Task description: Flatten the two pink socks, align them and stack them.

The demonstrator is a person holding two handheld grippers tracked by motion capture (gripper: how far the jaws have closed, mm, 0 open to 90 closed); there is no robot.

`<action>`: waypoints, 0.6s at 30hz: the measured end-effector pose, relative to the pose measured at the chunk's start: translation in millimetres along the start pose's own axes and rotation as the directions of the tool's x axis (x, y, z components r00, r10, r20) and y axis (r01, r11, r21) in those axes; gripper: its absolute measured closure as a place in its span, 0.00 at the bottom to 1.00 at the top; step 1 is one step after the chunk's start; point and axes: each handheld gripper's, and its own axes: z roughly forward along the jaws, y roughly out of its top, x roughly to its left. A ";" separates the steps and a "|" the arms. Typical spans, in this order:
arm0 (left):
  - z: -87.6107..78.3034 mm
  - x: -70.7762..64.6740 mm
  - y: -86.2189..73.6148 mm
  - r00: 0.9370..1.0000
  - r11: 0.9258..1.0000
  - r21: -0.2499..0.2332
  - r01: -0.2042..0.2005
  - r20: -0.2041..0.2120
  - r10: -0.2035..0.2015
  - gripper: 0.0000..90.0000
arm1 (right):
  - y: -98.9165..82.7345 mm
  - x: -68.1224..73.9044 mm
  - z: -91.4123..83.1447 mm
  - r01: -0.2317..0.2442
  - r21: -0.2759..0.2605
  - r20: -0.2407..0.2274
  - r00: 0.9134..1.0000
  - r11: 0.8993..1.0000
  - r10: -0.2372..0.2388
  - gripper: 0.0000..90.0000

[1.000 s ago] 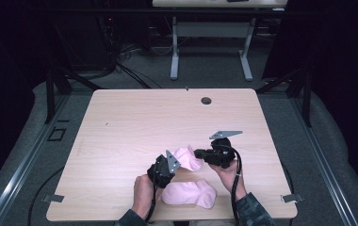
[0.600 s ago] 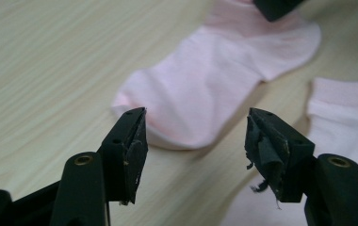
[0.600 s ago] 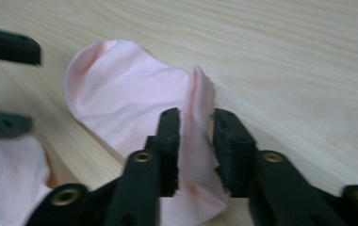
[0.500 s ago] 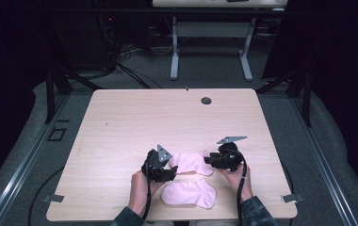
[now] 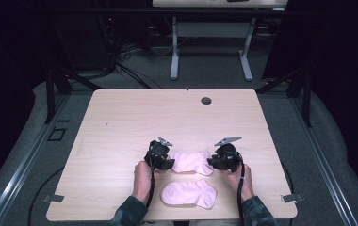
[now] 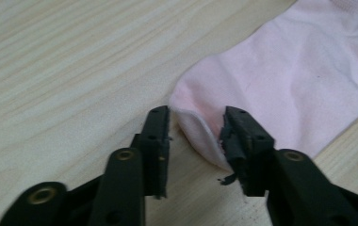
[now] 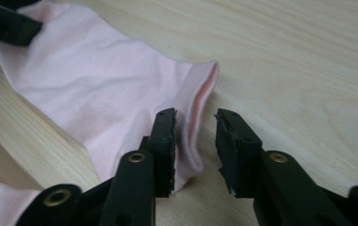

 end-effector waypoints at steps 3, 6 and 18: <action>1.5 0.4 -1.3 1.000 1.000 -0.006 -0.016 0.001 0.016 0.88 | -2.5 2.6 3.1 0.026 0.008 0.009 1.000 1.000 -0.026 0.90; 1.3 0.9 -1.9 1.000 1.000 -0.013 -0.028 -0.005 0.028 0.98 | -3.0 4.3 2.9 0.032 0.007 0.010 0.999 0.999 -0.032 0.94; -22.6 8.3 -9.7 0.999 0.997 -0.080 0.002 0.036 0.001 0.99 | 0.2 11.2 -15.2 0.021 -0.062 -0.023 0.999 0.998 -0.022 0.95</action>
